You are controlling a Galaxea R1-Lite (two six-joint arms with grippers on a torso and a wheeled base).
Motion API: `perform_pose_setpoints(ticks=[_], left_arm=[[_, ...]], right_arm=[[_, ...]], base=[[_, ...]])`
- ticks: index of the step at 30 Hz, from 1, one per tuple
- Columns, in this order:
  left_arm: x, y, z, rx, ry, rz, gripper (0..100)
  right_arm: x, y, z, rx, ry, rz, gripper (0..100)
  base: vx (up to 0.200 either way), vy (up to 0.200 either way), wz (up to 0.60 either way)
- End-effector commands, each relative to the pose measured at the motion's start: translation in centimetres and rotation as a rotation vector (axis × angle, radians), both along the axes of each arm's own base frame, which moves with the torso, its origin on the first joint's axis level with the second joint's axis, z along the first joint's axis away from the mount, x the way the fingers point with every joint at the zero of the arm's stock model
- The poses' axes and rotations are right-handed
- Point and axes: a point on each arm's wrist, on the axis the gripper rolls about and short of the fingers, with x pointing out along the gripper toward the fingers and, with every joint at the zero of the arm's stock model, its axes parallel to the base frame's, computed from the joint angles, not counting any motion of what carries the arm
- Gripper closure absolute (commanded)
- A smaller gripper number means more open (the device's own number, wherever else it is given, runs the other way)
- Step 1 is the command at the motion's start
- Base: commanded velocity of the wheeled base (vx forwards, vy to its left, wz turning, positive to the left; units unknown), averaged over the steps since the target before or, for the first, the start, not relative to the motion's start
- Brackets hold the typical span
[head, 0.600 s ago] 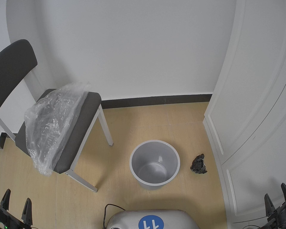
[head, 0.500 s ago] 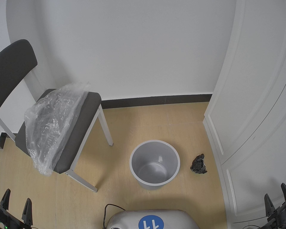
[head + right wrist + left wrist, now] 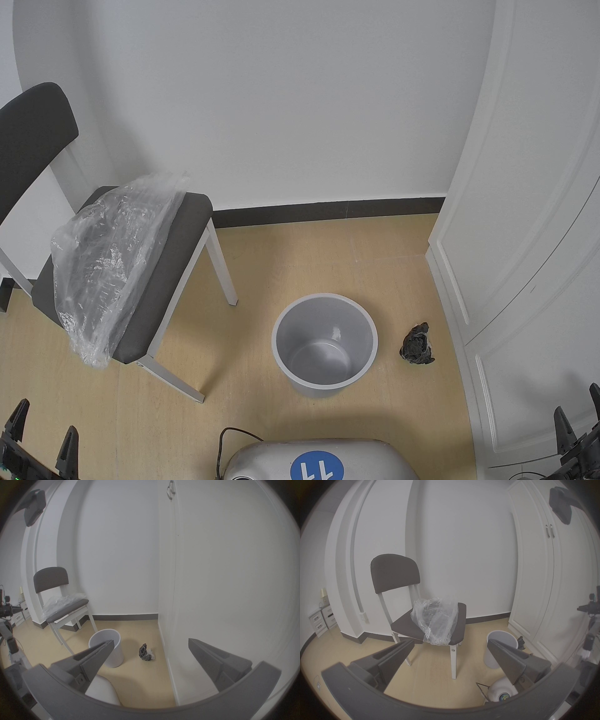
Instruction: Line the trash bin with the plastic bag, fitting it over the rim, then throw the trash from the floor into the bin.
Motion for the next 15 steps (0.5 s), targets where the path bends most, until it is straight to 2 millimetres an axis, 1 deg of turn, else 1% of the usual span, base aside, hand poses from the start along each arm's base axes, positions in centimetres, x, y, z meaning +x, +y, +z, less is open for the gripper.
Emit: perform_pose_setpoints(ticks=[1, 5, 9, 13, 15], left_arm=[[-0.01, 0.01, -0.47, -0.023, 0.000, 0.005, 0], [0.00, 0.02, -0.50, -0.020, 0.000, 0.009, 0], [0.00, 0.01, -0.48, 0.006, -0.002, 0.002, 0], [-0.01, 0.01, -0.44, 0.000, -0.004, 0.002, 0], [-0.01, 0.01, -0.44, -0.004, -0.003, 0.003, 0]], right_arm=[[0.00, -0.01, -0.47, 0.020, -0.001, 0.000, 0], [0.00, -0.01, -0.46, 0.018, -0.003, -0.002, 0], [0.00, 0.01, -0.47, -0.020, -0.001, 0.001, 0], [0.00, 0.01, -0.46, -0.017, -0.003, 0.004, 0], [0.00, -0.01, -0.47, 0.017, -0.001, 0.001, 0]], base=[[0.000, 0.000, 0.00], [0.000, 0.000, 0.00], [0.000, 0.000, 0.00], [0.000, 0.000, 0.00], [0.000, 0.000, 0.00]])
